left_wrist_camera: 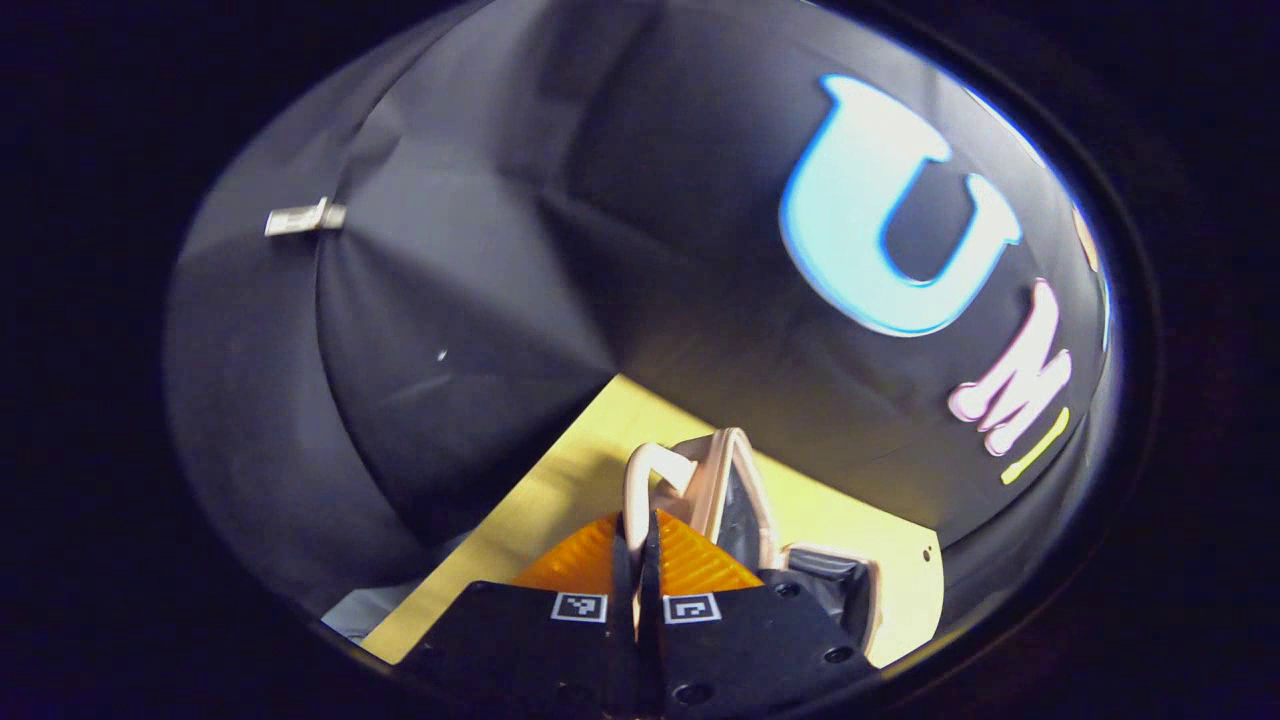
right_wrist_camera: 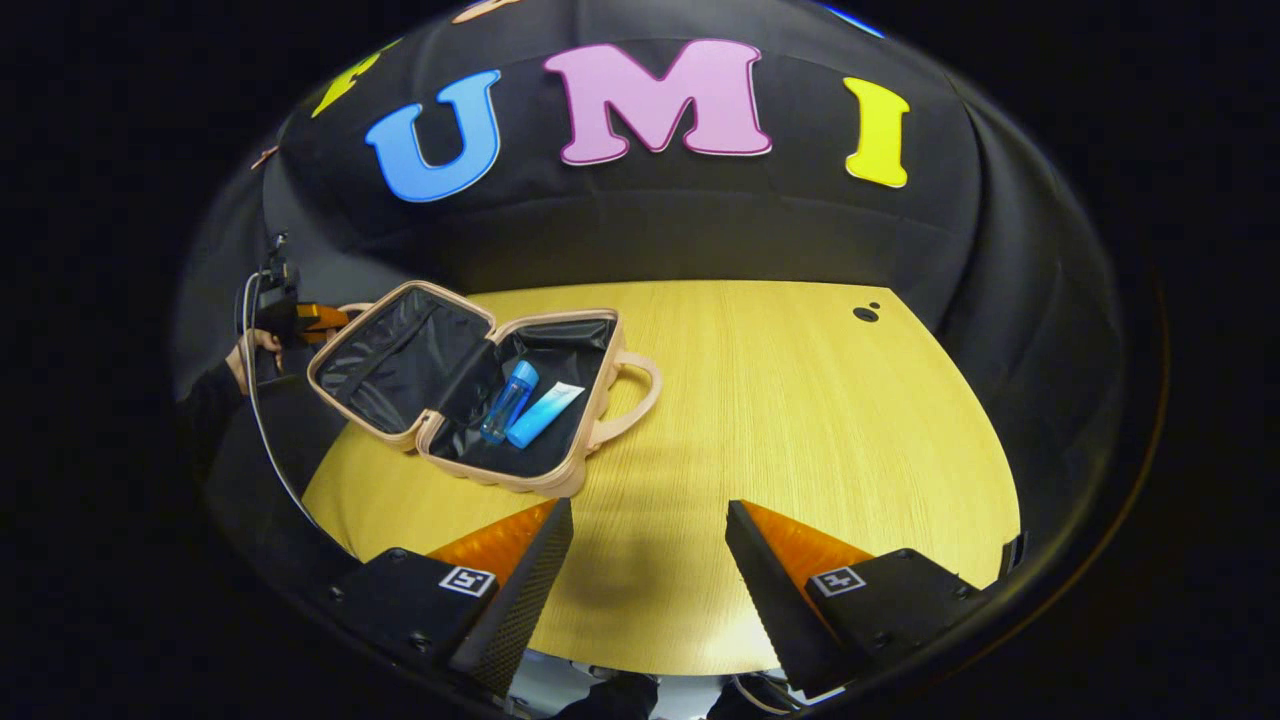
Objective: First open the suitcase, pack the skin care products into it, and then close the suitcase.
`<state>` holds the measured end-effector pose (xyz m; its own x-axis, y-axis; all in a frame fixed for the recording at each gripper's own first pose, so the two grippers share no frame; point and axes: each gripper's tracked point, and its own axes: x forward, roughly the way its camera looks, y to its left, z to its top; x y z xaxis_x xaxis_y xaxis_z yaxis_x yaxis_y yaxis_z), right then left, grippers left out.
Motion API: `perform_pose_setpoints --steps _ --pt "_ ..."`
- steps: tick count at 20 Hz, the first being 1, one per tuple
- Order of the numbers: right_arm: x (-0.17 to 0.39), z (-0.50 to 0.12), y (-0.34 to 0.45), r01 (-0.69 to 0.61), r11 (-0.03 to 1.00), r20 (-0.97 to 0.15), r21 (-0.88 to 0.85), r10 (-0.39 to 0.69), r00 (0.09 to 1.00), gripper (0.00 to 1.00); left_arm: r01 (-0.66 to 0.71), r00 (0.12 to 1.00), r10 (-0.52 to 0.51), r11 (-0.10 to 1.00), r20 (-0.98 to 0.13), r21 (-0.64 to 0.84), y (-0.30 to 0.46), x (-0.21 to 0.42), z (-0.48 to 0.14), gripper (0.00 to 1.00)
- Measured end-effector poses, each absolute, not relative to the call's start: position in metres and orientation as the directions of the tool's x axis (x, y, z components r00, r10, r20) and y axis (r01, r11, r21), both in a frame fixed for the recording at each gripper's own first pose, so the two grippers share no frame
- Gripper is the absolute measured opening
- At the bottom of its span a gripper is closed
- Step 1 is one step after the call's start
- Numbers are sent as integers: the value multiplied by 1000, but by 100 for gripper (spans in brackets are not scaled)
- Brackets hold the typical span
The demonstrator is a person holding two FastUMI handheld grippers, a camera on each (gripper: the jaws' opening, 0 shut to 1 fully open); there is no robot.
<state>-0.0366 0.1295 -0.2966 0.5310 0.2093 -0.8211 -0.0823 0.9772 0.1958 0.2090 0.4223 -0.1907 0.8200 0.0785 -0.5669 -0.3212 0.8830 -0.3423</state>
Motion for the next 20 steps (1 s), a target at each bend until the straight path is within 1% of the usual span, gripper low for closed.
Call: perform_pose_setpoints --steps 2,5,9,11,12,15,18,20 --pt "-26 -290 114 -88 974 -803 208 221 553 98 -244 844 53 924 -533 -295 369 210 -151 6" --pt "-16 -278 94 -91 969 -779 229 238 580 98 -148 866 8 959 -499 -241 278 206 -113 6" --pt "-6 -267 56 -77 967 -746 244 238 622 98 -52 868 -66 974 -492 -221 165 209 -110 6" --pt "-1 -262 37 -65 966 -731 252 234 641 98 -20 856 -107 970 -505 -241 108 206 -127 6" --pt "2 -255 23 -66 965 -712 254 233 662 98 -20 840 -120 968 -529 -252 74 206 -145 6" --pt "4 -247 -5 -102 964 -675 246 246 696 98 -29 799 -123 970 -589 -242 10 208 -198 6" --pt "4 -240 -31 -142 955 -646 259 281 710 97 -38 742 -118 975 -659 -218 -31 202 -255 6" --pt "6 -227 -45 -174 949 -622 262 304 722 98 -73 703 -96 976 -705 -206 -42 199 -292 6"
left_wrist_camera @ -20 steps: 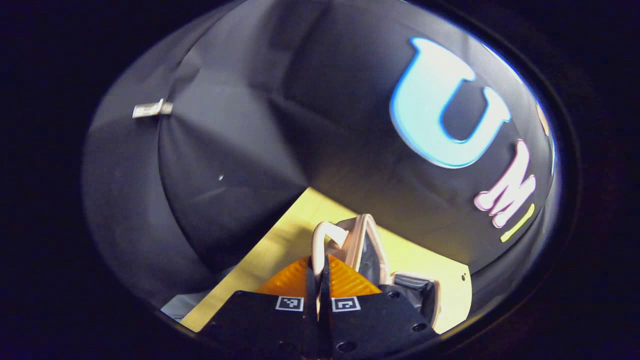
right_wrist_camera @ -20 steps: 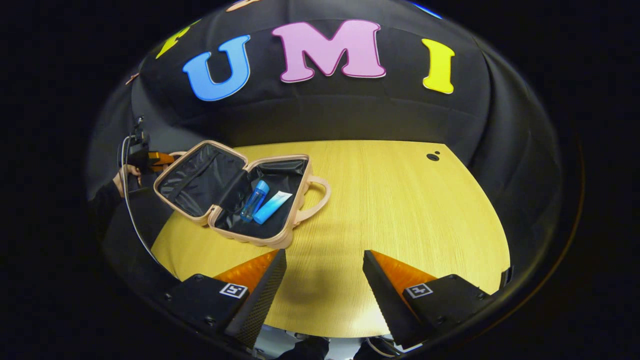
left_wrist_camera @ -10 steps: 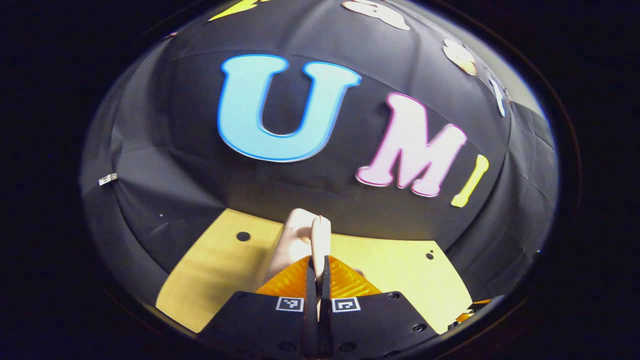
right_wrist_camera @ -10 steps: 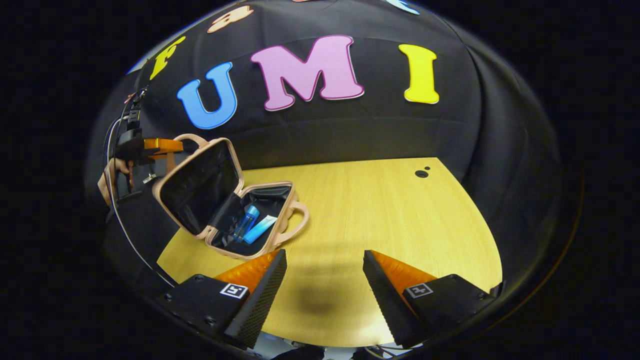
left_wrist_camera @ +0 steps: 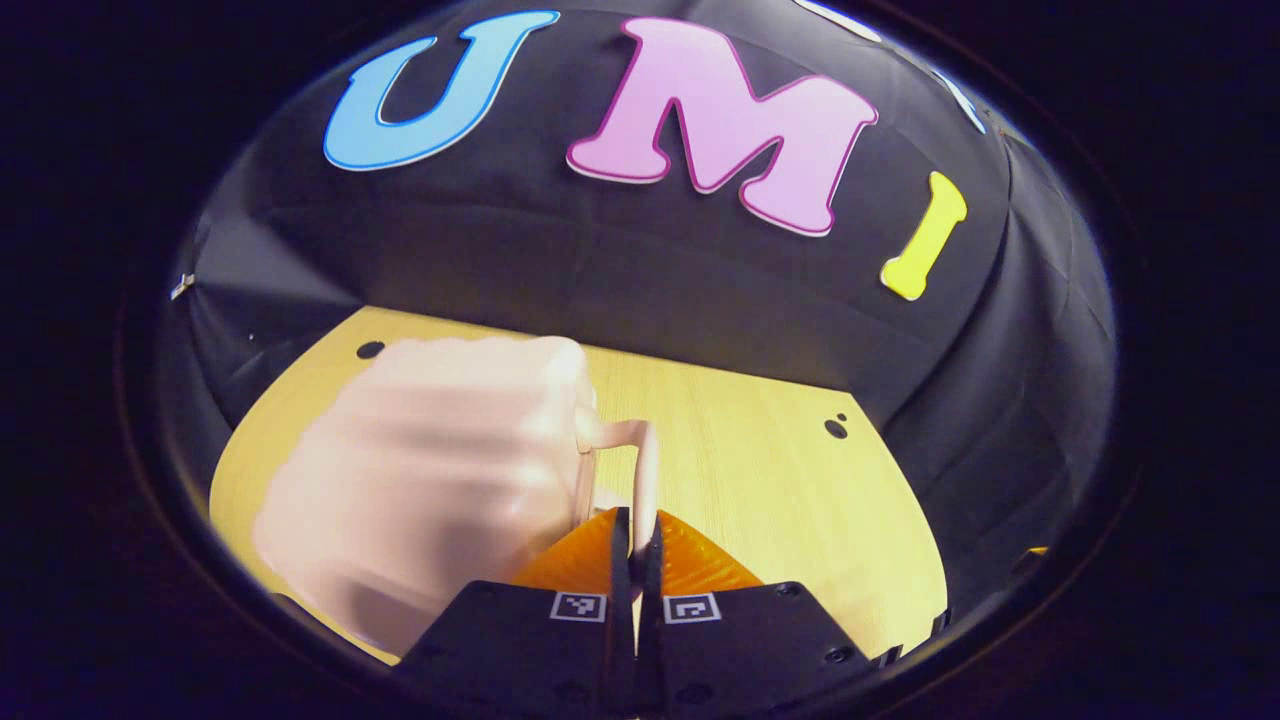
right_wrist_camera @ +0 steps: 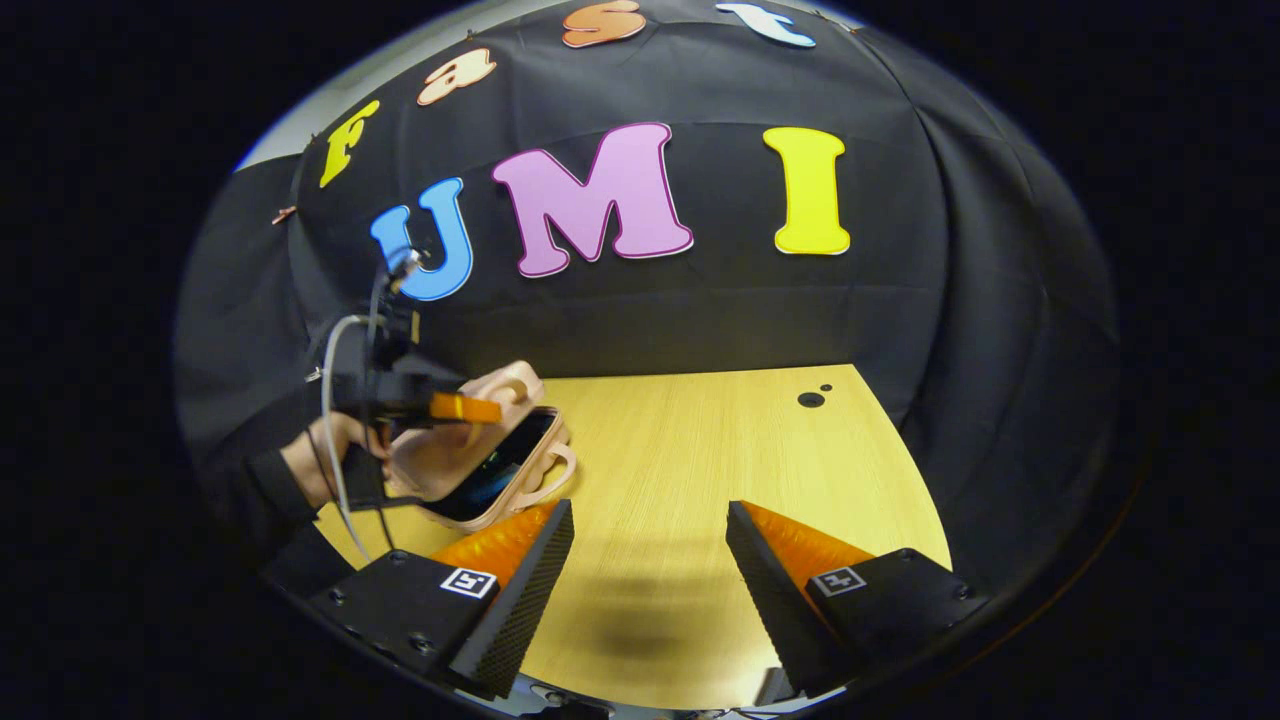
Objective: First open the suitcase, pack the skin care products into it, and then close the suitcase.
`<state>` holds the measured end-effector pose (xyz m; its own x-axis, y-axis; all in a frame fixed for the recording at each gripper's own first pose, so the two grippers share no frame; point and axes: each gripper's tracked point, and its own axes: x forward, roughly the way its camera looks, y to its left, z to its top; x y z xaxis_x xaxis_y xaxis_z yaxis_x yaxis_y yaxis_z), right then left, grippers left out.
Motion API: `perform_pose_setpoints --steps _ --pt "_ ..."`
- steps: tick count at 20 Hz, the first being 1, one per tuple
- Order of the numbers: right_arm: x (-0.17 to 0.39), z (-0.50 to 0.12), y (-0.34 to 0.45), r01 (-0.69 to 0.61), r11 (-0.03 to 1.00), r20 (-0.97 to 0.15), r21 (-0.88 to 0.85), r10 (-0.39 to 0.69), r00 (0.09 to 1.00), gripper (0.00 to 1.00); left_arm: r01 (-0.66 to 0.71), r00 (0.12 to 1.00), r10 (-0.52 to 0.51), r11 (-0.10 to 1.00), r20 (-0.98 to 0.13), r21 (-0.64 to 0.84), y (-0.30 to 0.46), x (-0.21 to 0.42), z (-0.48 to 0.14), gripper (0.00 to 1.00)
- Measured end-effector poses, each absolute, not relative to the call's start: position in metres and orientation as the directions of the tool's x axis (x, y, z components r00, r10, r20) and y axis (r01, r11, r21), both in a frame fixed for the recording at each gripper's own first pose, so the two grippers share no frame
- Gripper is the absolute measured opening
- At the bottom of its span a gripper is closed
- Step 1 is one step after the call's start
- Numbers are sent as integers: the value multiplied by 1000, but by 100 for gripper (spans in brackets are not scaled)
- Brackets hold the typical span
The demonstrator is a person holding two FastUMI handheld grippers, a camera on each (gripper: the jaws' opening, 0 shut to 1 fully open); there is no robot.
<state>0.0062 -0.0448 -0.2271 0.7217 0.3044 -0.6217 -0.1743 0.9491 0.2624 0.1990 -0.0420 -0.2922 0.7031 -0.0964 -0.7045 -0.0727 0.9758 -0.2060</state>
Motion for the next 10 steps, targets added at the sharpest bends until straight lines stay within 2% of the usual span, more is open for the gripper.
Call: perform_pose_setpoints --steps 3,5,7,8,9,10 --pt "20 -199 -70 -197 961 -567 195 274 777 97 -89 670 -60 983 -740 -160 -54 191 -324 11" --pt "28 -184 -77 -185 969 -531 166 246 811 97 -83 678 -51 986 -734 -145 -65 189 -320 21" --pt "33 -172 -78 -169 973 -504 155 225 834 97 -72 704 -42 989 -709 -130 -69 187 -305 43" --pt "35 -167 -76 -158 976 -497 152 214 841 97 -58 725 -46 990 -687 -127 -67 182 -289 72" --pt "37 -162 -75 -143 978 -493 152 201 847 97 -49 749 -44 991 -661 -121 -65 175 -270 77" --pt "40 -156 -71 -132 979 -485 157 193 853 97 -42 775 -42 992 -630 -118 -62 167 -247 87"
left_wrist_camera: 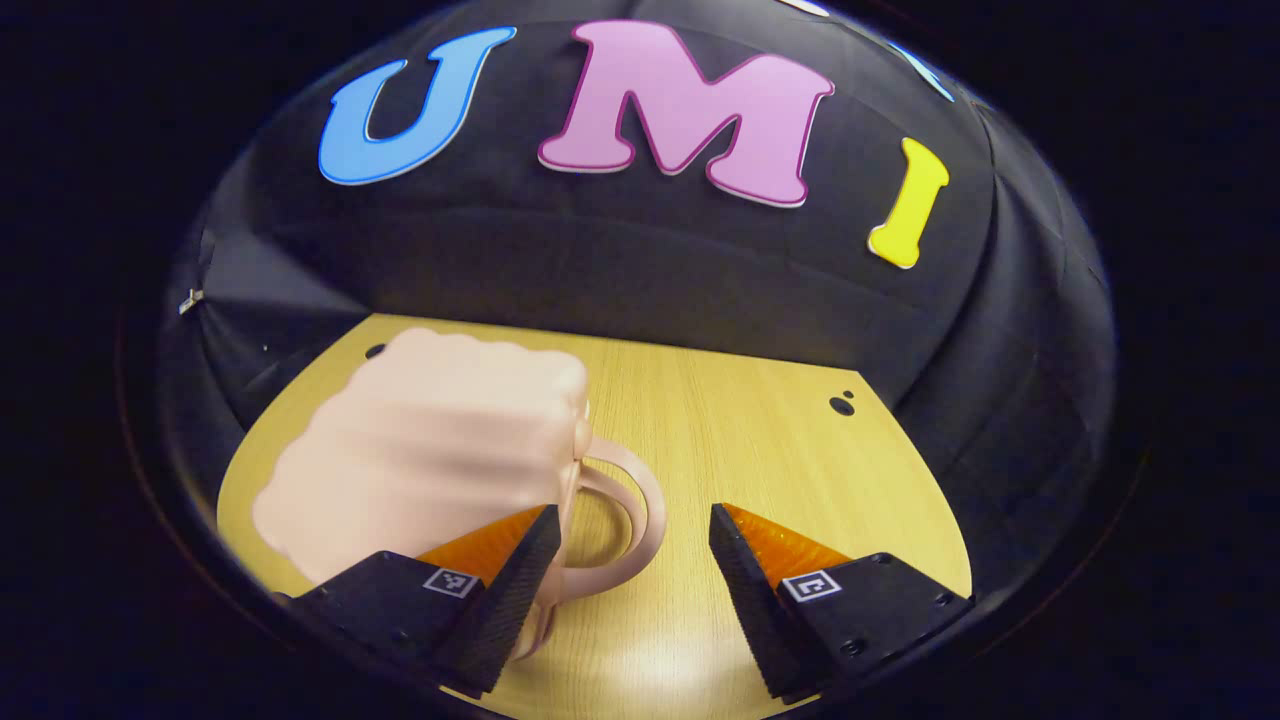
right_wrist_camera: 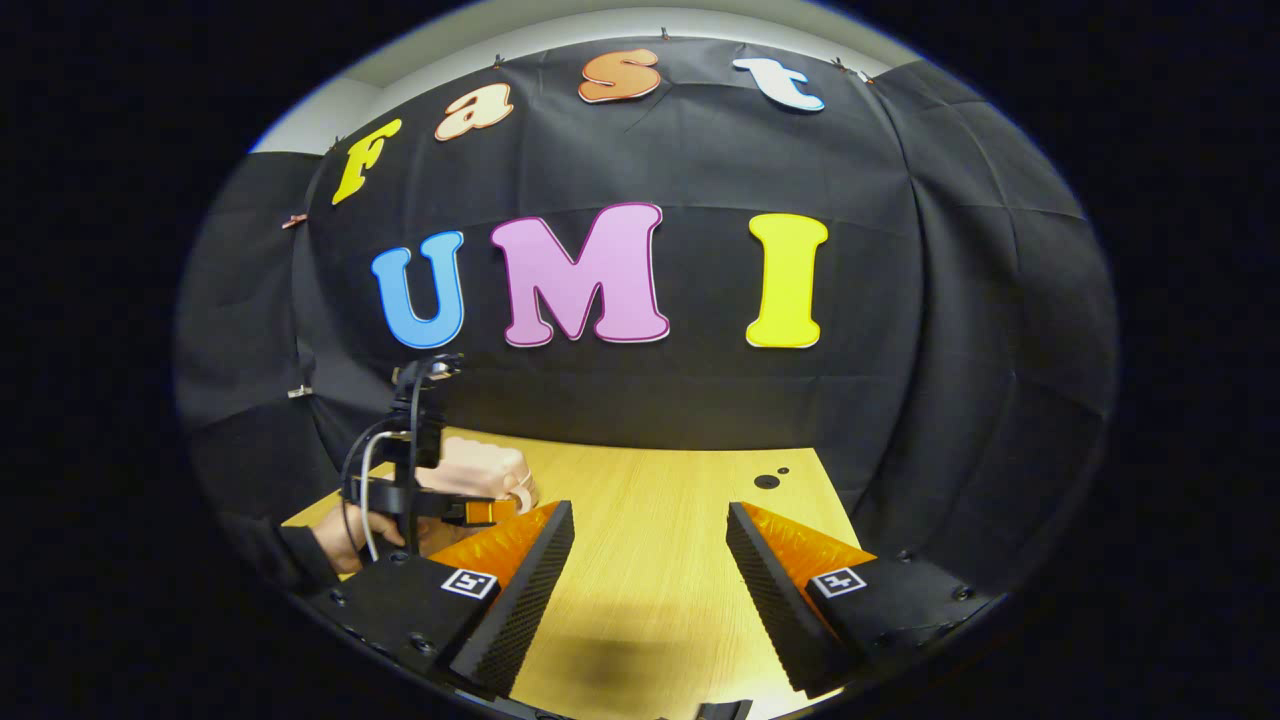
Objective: First open the suitcase, pack the skin care products into it, and then close the suitcase.
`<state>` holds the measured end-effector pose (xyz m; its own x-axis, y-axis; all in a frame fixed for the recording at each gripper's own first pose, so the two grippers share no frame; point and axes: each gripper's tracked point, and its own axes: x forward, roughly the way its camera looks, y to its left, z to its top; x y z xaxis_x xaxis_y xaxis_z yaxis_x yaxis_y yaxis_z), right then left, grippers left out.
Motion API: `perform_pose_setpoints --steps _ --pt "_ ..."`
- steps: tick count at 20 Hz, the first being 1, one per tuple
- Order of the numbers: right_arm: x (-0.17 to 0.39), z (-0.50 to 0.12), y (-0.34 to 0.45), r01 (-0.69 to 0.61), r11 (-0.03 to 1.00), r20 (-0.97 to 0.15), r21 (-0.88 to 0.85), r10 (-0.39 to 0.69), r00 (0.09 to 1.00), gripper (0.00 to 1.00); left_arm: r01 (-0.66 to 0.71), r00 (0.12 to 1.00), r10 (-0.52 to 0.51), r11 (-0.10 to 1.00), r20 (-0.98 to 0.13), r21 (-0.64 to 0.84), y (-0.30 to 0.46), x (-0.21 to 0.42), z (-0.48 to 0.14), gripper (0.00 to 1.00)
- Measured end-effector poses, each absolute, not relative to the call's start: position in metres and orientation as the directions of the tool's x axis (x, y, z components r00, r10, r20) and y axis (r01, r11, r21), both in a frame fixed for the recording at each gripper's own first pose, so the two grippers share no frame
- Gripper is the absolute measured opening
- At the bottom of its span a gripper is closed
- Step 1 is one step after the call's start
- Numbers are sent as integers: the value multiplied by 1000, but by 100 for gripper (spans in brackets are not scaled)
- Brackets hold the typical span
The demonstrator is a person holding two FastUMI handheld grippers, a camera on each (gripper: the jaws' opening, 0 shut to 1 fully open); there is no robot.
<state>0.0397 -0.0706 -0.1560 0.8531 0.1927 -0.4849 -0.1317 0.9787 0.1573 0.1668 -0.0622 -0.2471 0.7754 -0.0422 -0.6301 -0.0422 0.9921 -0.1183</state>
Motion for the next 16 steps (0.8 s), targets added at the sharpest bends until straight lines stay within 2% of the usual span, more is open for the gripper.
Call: perform_pose_setpoints --steps 1,2,3,4,8,13,16 --pt "42 -149 -66 -122 980 -474 160 185 861 97 -37 802 -36 993 -596 -109 -59 159 -223 95" --pt "44 -141 -62 -116 981 -460 155 175 870 97 -37 837 -21 995 -547 -96 -53 151 -195 96" --pt "45 -134 -59 -105 984 -447 145 160 880 97 -28 869 -17 996 -494 -83 -50 143 -163 92" --pt "46 -127 -55 -97 985 -433 139 149 889 97 -30 901 0 998 -433 -62 -43 133 -132 96" --pt "49 -95 -31 -75 988 -369 139 122 921 97 -39 965 39 999 -257 5 -13 91 -38 96" --pt "42 -56 -1 -74 990 -279 118 105 955 97 -78 992 81 996 -101 37 23 42 25 96" --pt "33 -42 12 -62 990 -216 124 88 972 97 -87 995 91 993 -48 74 34 12 33 96"
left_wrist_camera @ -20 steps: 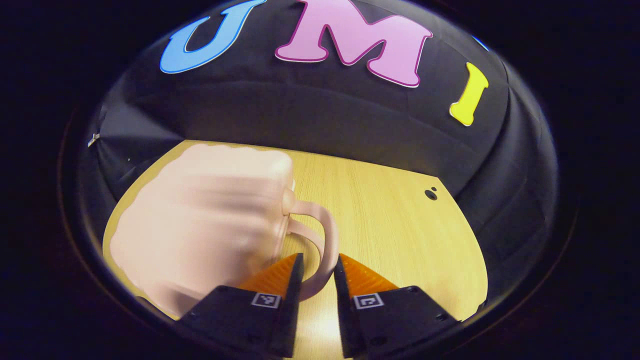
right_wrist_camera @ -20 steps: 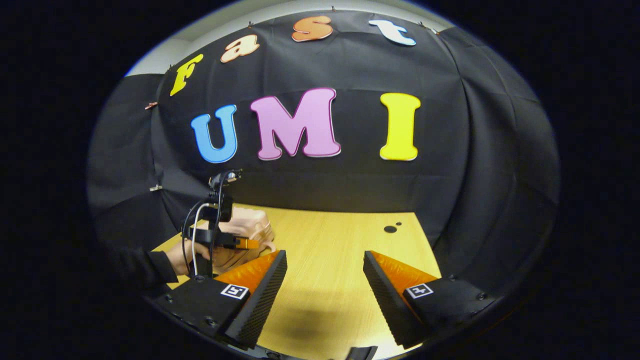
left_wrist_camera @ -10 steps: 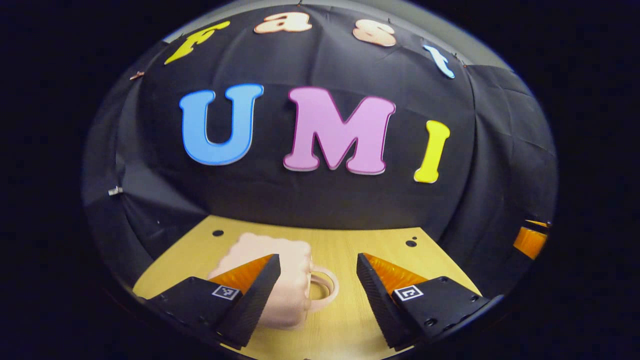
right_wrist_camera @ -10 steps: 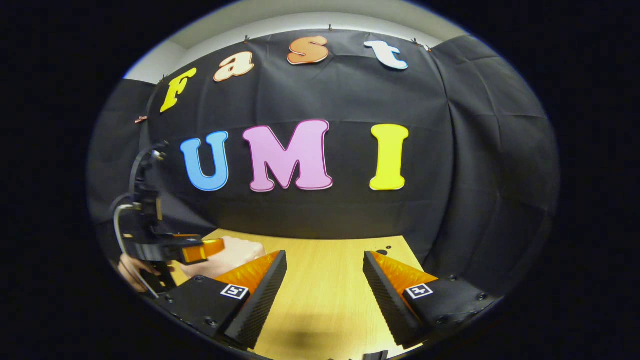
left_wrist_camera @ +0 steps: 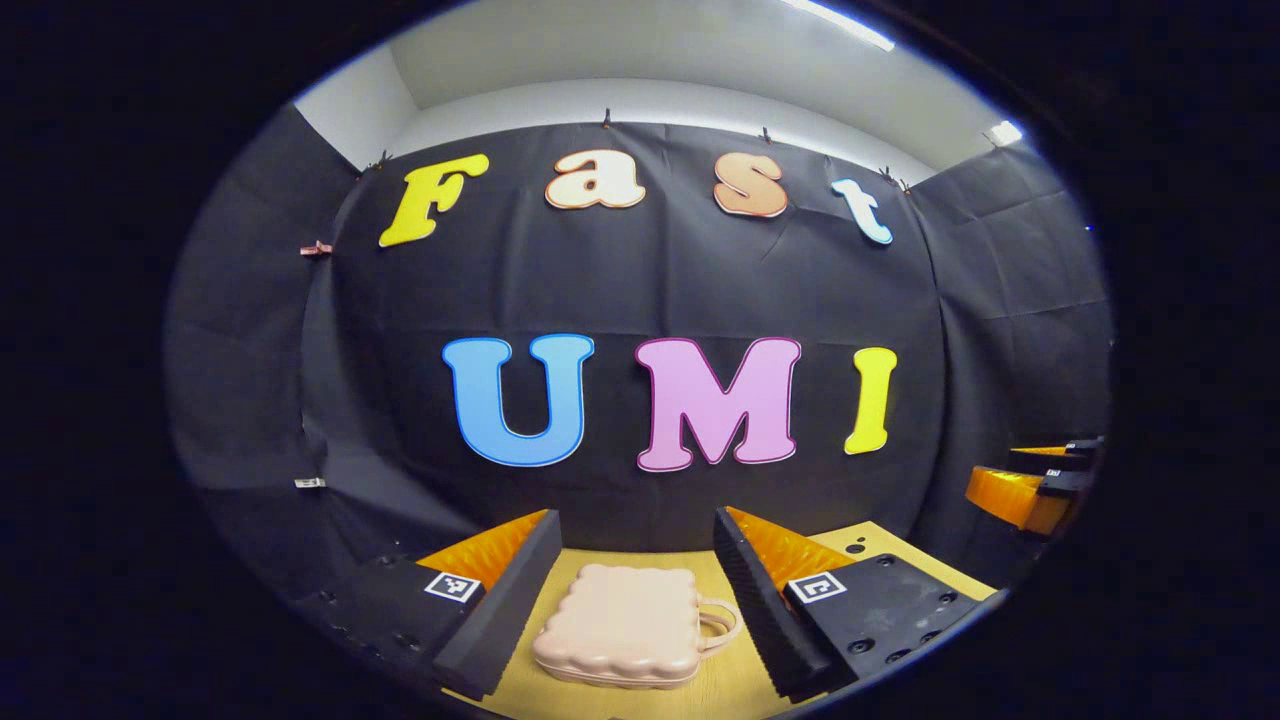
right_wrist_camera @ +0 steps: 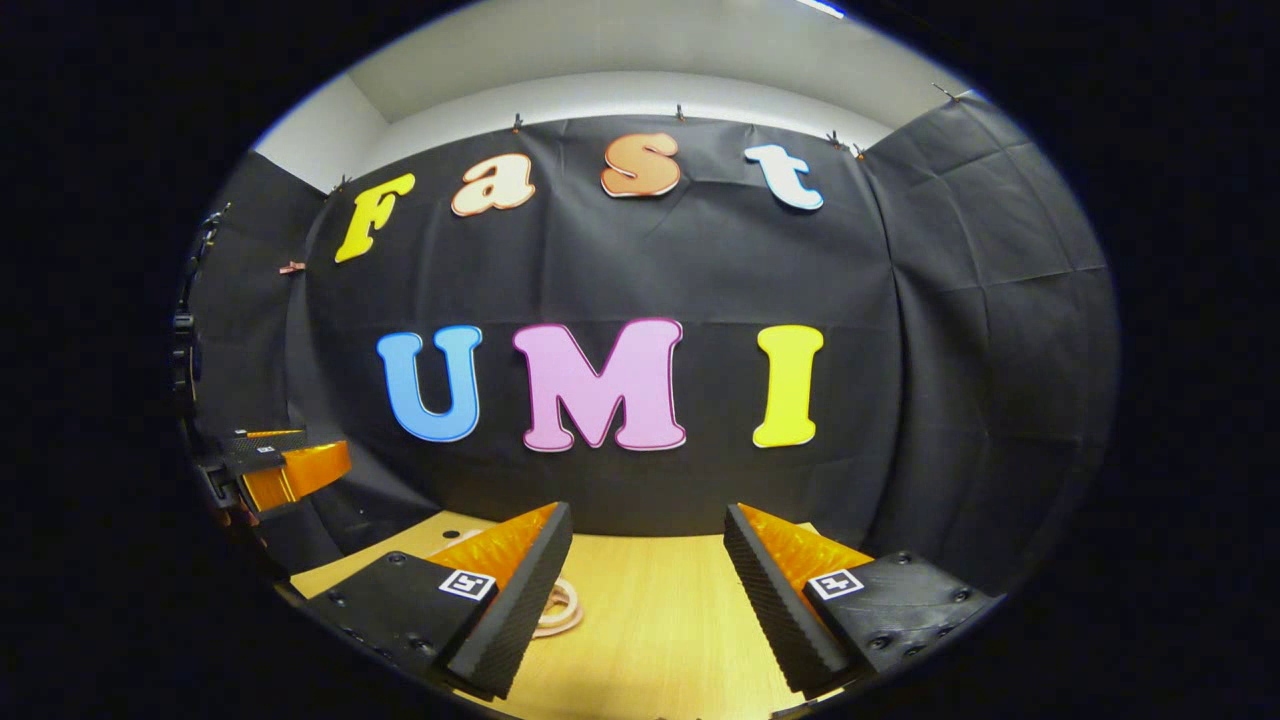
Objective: First open the suitcase, pack the skin care products into it, and then close the suitcase.
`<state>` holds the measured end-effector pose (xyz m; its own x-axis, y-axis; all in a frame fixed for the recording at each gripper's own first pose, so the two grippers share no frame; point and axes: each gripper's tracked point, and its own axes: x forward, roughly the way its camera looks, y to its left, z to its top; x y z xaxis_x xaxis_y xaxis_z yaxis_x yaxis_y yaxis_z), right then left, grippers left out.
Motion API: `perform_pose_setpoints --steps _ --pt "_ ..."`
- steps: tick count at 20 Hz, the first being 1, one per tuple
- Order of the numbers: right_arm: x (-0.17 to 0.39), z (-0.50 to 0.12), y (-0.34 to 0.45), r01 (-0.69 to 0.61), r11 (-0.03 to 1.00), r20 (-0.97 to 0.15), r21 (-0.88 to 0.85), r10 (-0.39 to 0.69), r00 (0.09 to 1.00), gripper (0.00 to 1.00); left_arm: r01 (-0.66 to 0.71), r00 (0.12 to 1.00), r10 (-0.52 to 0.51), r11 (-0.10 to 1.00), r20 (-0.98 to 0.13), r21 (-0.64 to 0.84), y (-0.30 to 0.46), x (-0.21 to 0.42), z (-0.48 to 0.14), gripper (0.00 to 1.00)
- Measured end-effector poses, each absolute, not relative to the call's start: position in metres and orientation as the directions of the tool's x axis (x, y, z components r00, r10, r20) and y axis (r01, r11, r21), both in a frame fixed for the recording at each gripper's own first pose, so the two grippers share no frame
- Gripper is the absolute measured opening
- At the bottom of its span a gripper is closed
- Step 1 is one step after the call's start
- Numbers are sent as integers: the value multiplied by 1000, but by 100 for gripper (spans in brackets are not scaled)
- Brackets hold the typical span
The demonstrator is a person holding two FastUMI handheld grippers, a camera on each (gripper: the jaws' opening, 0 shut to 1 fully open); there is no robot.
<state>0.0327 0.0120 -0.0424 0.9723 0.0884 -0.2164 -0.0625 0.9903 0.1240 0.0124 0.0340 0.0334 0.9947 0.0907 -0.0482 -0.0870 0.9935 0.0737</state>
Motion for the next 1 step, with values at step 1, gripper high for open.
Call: perform_pose_setpoints --steps 1 --pt "29 -42 15 -58 991 -208 124 83 975 97 -75 996 78 994 -43 76 31 5 32 96"
